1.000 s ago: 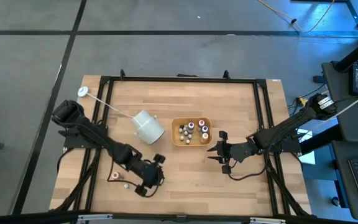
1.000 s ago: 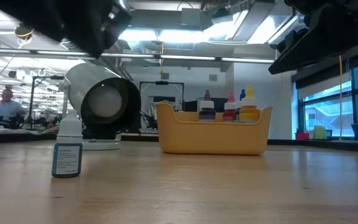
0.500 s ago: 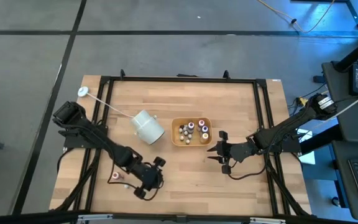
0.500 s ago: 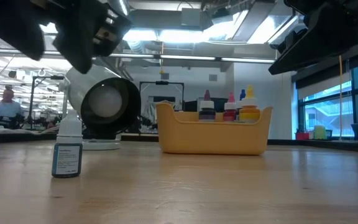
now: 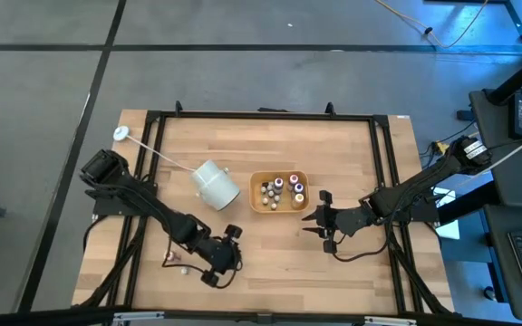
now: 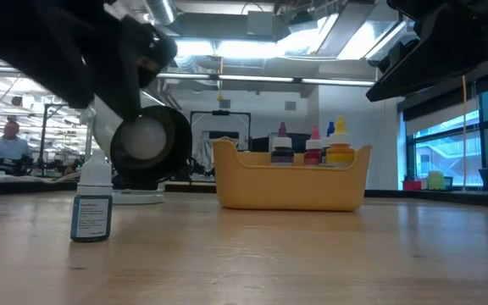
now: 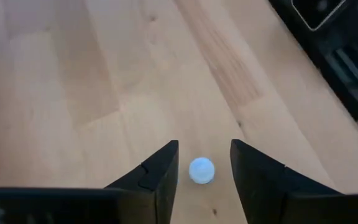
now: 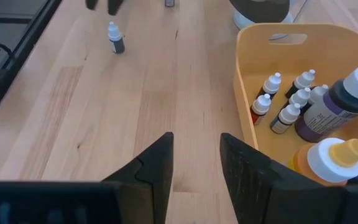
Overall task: Pick & Place food coloring
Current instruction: Put the small blue food coloring bottle into the yellow bin
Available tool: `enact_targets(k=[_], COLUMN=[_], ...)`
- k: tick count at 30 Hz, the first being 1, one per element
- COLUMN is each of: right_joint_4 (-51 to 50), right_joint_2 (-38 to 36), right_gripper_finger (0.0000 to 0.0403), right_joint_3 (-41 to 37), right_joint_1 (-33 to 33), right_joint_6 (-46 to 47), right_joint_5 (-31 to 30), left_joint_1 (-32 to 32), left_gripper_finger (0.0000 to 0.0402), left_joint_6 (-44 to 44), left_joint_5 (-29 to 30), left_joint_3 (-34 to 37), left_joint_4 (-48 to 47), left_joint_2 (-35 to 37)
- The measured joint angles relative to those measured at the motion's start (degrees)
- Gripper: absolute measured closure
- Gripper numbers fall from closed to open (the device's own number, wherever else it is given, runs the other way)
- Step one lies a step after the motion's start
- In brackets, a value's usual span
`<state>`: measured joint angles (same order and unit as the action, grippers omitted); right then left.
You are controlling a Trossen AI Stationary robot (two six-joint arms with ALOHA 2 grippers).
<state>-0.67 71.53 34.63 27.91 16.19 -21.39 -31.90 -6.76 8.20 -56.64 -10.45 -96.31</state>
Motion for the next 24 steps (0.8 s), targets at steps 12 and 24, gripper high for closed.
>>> enact_targets(k=[12,24], right_joint_4=[0.0,-0.1], right_joint_2=[0.0,0.0], right_gripper_finger=[0.0269,0.0269], right_joint_3=[0.0,0.0], right_joint_1=[0.0,0.0], right_joint_6=[-0.2,-0.2], right_joint_5=[0.0,0.0], left_joint_1=[1.5,1.7], left_gripper_finger=[0.0276,0.035], left_joint_6=[1.0,4.5], left_joint_5=[-2.3,-3.4], left_joint_3=[0.0,0.0], left_joint_4=[0.1,2.4], left_joint_2=[-5.5,-5.7])
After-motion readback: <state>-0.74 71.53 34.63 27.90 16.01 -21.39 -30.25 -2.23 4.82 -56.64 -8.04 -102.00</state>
